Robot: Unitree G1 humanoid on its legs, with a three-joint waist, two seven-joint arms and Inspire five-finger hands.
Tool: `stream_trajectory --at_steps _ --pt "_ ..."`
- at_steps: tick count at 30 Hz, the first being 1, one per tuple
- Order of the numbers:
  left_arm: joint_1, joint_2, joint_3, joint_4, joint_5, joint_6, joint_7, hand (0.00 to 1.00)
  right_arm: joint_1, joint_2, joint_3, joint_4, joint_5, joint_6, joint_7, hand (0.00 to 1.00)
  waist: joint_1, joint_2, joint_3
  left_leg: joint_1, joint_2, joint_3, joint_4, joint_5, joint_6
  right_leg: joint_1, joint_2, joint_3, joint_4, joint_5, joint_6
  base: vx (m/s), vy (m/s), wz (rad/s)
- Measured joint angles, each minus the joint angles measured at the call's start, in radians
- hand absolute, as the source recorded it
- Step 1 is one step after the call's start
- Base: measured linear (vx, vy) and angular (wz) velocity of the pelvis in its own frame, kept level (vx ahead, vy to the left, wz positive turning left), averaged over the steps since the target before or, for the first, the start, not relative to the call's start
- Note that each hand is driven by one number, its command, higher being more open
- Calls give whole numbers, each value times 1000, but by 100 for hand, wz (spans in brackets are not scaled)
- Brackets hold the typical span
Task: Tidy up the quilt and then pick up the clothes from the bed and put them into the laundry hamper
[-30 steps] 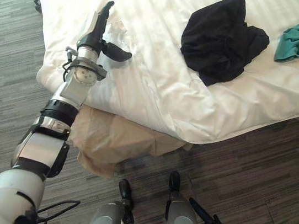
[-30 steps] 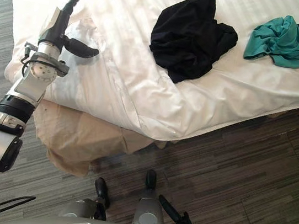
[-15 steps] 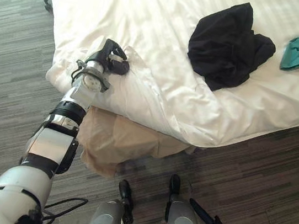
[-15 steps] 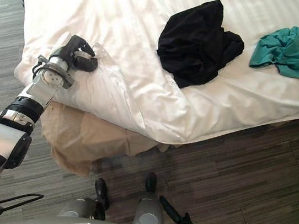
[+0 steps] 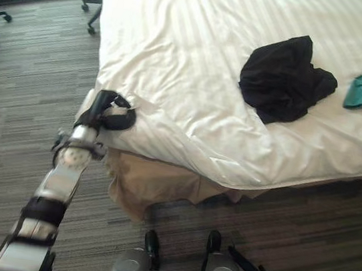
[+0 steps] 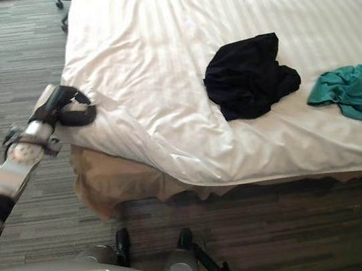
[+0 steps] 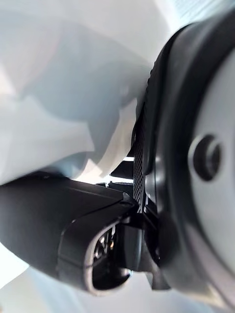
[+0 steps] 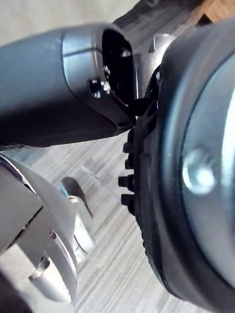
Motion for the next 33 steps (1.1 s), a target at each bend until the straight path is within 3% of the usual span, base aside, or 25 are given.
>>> stream_trajectory --at_steps 3,4,10,15,19,22,28,33 --pt "163 -62 89 -51 -126 -11 -6 0 13 -5 -11 5 -3 15 7 100 24 -1 -20 6 -1 -29 -11 19 -2 28 2 -25 -19 0 0 -81 -41 24" --pt "204 -81 106 -56 -142 -15 -10 100 16 -6 -13 5 -3 18 12 100 33 -3 -30 11 -2 -32 -24 29 -2 31 3 -30 -24 -1 -1 -93 -48 15" --pt "370 -219 177 -4 -254 -22 -37 100 -6 -6 -16 0 -40 22 36 100 55 -20 -57 57 -5 -54 -101 87 -2 60 10 -48 -32 -12 -4 -127 -41 9" --pt "402 -360 368 252 -319 -13 -43 100 9 5 27 -37 -40 46 39 100 59 -51 -103 77 -1 -30 -102 76 -2 81 11 -53 -36 -18 -7 -66 2 -5" --pt "392 -400 539 548 -331 10 -19 100 22 6 5 -48 -38 46 37 100 59 -60 -116 87 -1 -16 -102 65 -4 99 8 -61 -54 -17 -6 4 10 -3" --pt "400 -408 602 690 -322 18 0 100 32 6 -58 -32 -29 46 29 100 67 -67 -122 89 -5 -22 -102 59 -5 111 5 -65 -64 -17 -3 87 15 10" --pt "381 -433 580 754 -311 32 20 100 5 4 -145 17 20 36 -7 100 77 -63 -125 117 -13 -29 -102 52 -11 141 2 -66 -66 -20 2 78 11 3" --pt "283 -434 426 762 -310 22 38 100 -61 11 -197 43 99 25 -32 100 66 -64 -124 121 -17 -34 -102 50 -10 142 3 -64 -66 -22 2 13 -2 -1"
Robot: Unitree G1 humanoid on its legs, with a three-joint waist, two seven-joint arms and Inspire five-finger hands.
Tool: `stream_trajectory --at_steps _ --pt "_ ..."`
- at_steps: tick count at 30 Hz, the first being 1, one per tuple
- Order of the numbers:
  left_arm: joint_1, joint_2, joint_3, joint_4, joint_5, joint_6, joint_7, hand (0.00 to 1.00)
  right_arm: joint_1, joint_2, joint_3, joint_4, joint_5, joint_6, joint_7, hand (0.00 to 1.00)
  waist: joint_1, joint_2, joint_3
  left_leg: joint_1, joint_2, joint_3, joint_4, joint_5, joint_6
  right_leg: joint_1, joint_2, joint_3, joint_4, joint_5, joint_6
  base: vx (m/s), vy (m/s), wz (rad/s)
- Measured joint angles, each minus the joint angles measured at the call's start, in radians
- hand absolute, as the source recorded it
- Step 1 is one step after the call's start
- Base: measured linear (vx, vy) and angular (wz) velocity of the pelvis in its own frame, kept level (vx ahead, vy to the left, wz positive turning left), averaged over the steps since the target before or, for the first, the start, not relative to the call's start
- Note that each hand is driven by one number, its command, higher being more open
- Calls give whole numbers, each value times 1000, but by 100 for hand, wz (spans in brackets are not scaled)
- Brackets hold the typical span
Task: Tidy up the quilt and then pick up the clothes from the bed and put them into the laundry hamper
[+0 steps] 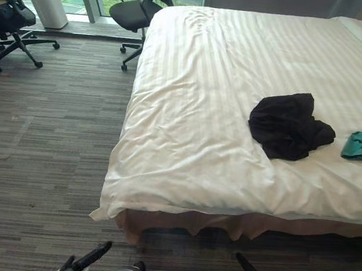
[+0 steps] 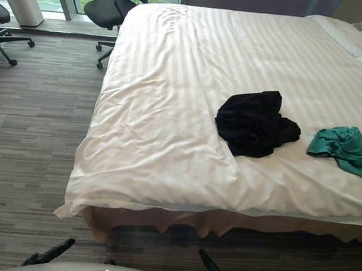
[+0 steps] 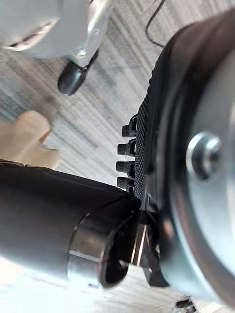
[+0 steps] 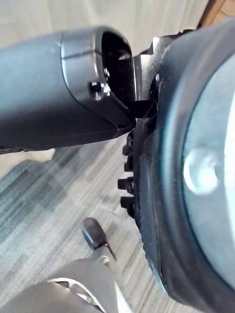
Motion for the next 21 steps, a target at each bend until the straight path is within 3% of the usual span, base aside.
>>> stream_trajectory --at_steps 2,7,16,21 --pt "-24 1 -53 -1 -1 -14 2 100 -46 -26 -20 0 48 10 -16 100 -23 0 1 1 -2 2 0 -2 2 -2 -1 5 1 0 0 -24 3 -8" --pt "-57 -9 -136 1 -2 -21 31 100 -58 16 10 -74 70 -53 -131 100 -32 -7 10 1 -2 11 0 -5 1 -10 3 8 1 -1 0 -6 -8 -6" --pt "-46 -6 -216 10 0 -17 94 100 -118 63 -21 -99 116 -57 -281 100 -42 3 23 3 0 15 0 -11 -1 -10 5 20 -1 -1 0 0 0 0" --pt "-44 1 -235 11 2 -14 97 100 -117 62 -60 -310 103 -71 -361 100 -45 3 24 3 0 19 0 -12 0 -12 2 26 0 0 1 -10 -1 -1"
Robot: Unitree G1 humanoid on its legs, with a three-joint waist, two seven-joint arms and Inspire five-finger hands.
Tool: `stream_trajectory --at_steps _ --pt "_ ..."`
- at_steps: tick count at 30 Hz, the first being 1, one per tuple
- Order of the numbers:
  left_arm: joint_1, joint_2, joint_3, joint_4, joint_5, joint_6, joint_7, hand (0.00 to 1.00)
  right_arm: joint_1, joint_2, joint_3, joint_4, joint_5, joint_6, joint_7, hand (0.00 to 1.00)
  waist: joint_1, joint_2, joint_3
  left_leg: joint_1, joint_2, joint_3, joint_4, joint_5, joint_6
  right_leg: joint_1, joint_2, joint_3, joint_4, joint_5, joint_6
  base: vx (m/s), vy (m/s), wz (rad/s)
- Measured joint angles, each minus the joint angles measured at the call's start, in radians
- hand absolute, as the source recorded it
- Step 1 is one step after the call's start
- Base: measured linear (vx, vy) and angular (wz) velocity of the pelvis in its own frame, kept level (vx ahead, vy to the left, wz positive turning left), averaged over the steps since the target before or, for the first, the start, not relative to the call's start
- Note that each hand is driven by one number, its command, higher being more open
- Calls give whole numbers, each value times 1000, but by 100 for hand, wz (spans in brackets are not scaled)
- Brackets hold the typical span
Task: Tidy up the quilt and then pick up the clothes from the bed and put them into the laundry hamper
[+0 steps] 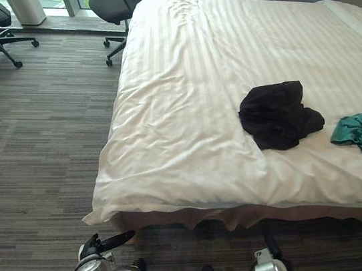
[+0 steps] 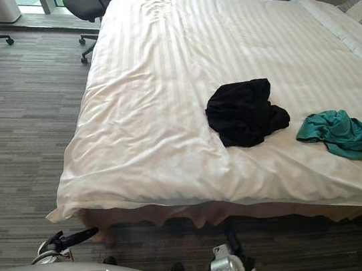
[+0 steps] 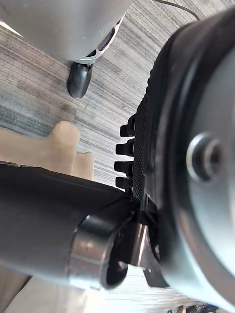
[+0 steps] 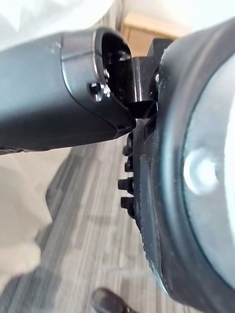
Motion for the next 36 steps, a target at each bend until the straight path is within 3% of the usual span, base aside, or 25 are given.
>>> stream_trajectory --at_steps 3,10,21,22,30,36 --pt "1 2 0 0 0 5 -3 100 -6 -2 -36 -135 -14 -16 -44 100 -1 -1 0 1 0 4 0 -1 1 -3 0 5 0 0 0 -24 -9 -4" --pt "6 1 2 0 0 5 -3 100 -75 -3 -128 -224 -51 -24 -155 100 -6 1 -1 -2 1 8 1 -4 0 -8 1 8 1 0 0 0 0 0" --pt "6 8 -26 0 1 5 -1 100 -155 -50 -137 -413 -166 -24 -228 100 -25 6 -3 -5 0 16 4 -5 2 -29 0 27 19 0 0 -17 -5 -4" --pt "6 8 -30 0 1 5 -1 100 -158 -57 -125 -439 -166 -24 -228 0 -25 6 -3 -7 -1 18 4 -5 3 -33 -1 30 20 0 0 -37 -11 -6" --pt "6 13 -57 0 35 7 -16 100 -197 -93 -63 -611 -239 -20 -199 0 -26 11 -6 -10 1 12 4 -5 3 -35 0 30 21 2 2 -5 -4 0" --pt "8 16 -57 0 36 7 -49 100 -244 -178 69 -673 -242 -22 -86 0 -24 10 -6 -21 1 6 4 -2 7 -42 0 30 21 9 11 -4 -6 2"
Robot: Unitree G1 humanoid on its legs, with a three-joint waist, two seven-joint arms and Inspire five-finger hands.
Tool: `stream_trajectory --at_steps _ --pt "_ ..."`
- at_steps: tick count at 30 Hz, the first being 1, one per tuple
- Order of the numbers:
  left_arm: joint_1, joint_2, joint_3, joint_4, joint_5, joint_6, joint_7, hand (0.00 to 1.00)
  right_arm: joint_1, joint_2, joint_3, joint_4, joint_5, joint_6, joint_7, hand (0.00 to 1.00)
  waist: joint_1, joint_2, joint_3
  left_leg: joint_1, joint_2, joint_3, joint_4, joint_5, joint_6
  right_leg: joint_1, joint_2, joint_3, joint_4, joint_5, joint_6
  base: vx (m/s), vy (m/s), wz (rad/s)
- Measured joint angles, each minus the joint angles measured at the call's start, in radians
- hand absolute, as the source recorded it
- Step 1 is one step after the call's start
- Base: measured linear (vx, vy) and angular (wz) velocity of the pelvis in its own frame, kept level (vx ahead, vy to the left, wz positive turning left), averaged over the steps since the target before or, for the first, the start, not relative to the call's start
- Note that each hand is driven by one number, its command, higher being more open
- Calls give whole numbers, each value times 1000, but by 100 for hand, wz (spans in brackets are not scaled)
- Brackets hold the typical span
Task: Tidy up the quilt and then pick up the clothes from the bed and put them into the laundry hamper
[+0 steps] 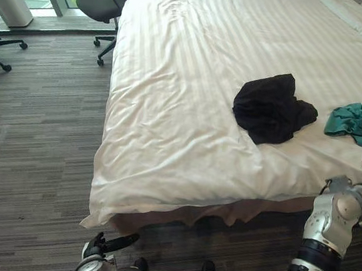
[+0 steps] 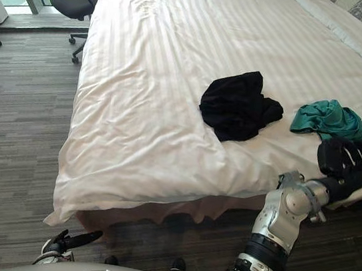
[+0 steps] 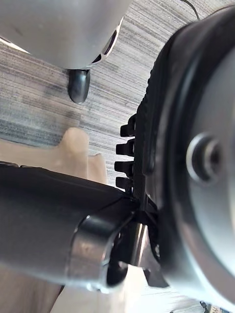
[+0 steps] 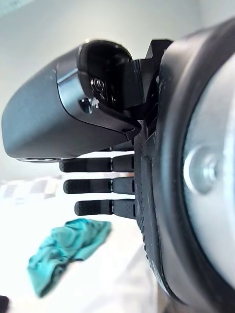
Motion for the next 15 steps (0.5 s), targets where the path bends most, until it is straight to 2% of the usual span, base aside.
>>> stream_trajectory --at_steps 7,15 --pt "4 4 0 0 0 0 -22 100 -70 -24 176 -10 17 -6 160 0 4 -4 0 -1 0 -14 0 3 4 7 -2 -3 0 6 7 -19 -13 6" --pt "6 5 1 -1 -1 -5 -34 100 -167 -26 428 -10 167 -25 337 0 30 -6 1 -12 0 -40 1 11 7 12 -2 -26 -2 9 8 -19 -21 10"
